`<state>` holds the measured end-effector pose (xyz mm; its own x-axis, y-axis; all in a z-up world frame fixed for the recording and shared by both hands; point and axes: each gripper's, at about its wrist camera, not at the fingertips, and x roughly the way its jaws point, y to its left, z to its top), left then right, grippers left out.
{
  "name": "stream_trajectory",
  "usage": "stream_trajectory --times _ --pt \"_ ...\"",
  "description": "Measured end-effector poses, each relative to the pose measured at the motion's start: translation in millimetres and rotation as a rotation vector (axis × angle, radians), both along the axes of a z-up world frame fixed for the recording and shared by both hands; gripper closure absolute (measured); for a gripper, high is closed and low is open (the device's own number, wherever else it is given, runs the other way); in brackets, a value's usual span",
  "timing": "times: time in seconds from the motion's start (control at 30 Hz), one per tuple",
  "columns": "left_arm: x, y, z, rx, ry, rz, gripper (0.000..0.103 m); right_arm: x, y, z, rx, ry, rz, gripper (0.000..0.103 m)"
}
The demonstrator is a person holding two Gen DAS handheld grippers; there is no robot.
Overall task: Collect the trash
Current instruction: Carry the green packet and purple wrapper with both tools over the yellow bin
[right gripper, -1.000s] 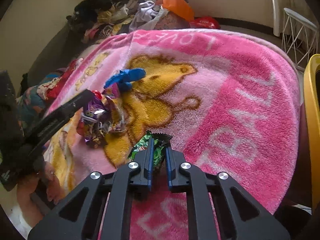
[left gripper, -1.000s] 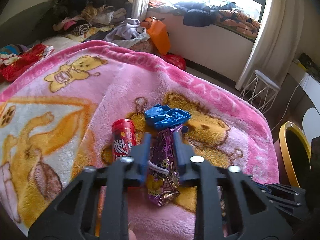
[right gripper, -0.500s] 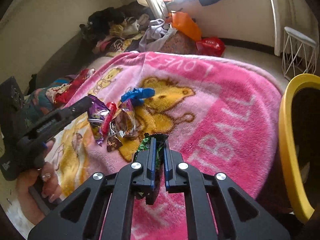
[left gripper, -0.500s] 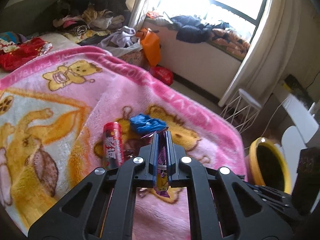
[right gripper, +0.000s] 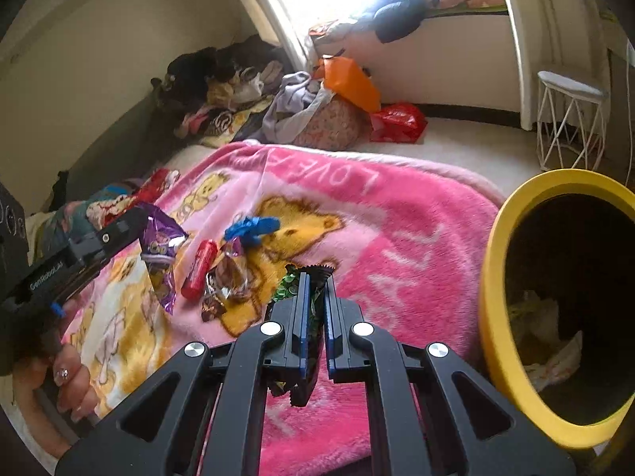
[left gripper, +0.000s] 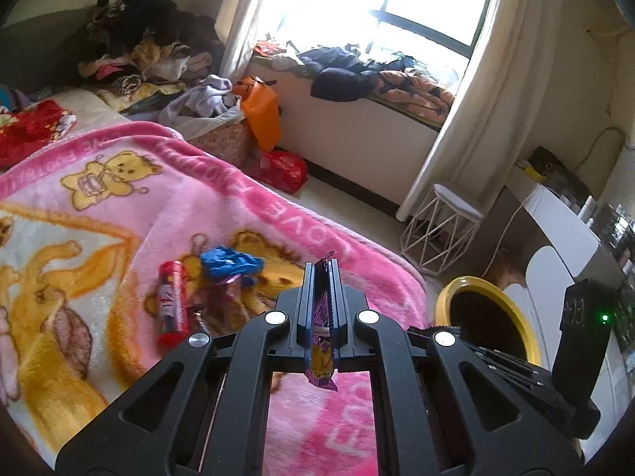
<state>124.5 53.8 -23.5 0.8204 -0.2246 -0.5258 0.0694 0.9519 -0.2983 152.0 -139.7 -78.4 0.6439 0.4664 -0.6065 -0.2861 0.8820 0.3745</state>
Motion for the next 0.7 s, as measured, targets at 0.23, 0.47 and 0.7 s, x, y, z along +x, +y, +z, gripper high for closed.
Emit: stream_trajectory --times 0.23,0.47,0.7 --pt "-5 -22 7 0.004 -0.022 -0.040 0.100 -6 -22 10 0.000 -0.035 -0.047 0.096" --pt "-10 -43 14 0.018 -0.043 -0.071 0.100 -11 -47 18 0.008 -0.062 -0.095 0.097" --pt "-14 -58 20 0.019 -0.058 -0.101 0.100 -14 -73 26 0.015 -0.089 -0.156 0.097"
